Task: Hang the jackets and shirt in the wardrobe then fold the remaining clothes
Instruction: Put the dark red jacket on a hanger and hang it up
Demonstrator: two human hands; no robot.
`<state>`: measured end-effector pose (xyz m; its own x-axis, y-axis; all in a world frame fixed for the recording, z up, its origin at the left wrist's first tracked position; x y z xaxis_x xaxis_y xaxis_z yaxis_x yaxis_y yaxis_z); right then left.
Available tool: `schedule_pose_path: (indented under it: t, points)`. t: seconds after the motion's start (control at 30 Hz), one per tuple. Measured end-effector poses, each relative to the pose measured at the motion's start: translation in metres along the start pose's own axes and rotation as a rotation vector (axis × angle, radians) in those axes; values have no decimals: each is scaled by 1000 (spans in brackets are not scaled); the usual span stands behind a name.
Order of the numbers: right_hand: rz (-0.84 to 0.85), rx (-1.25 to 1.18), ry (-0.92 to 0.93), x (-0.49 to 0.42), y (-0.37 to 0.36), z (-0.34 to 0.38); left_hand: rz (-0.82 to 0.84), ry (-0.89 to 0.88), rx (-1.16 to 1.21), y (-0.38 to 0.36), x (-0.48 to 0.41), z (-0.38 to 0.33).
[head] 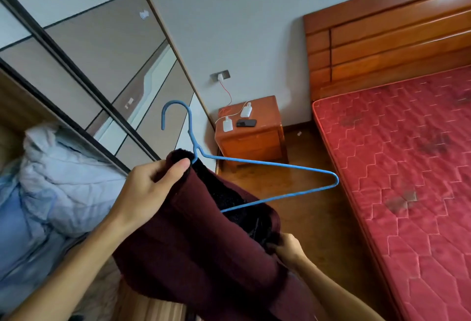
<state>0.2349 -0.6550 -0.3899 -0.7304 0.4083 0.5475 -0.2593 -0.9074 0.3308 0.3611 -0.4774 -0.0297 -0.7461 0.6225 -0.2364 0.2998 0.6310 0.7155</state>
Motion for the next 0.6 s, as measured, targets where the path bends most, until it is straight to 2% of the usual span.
schedule_pose_path:
  t: [0.1,0.2,0.43,0.6]
  points:
    - [-51,-51,12,-9,10,8,-44,11,-34,15,3,9]
    - [-172,-37,75,-13,37,30,-75,30,-35,31,8,23]
    - [-394,-295,394,6,118,140,-4,61,-71,41,19,44]
    - [-375,-322,586,56,154,223,-66,123,-179,37,24,61]
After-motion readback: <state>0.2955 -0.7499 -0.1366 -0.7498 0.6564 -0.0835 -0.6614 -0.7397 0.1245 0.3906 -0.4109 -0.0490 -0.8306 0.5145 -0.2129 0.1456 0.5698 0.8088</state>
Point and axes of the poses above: each hand's wrist, its own x-axis away from the middle knuckle, its own y-axis out of the back of the hand, z = x × y, the point moved 3 cm from there along -x, towards the middle knuckle, and after that the axes turned 5 degrees about -y, right-handed, at the moved point
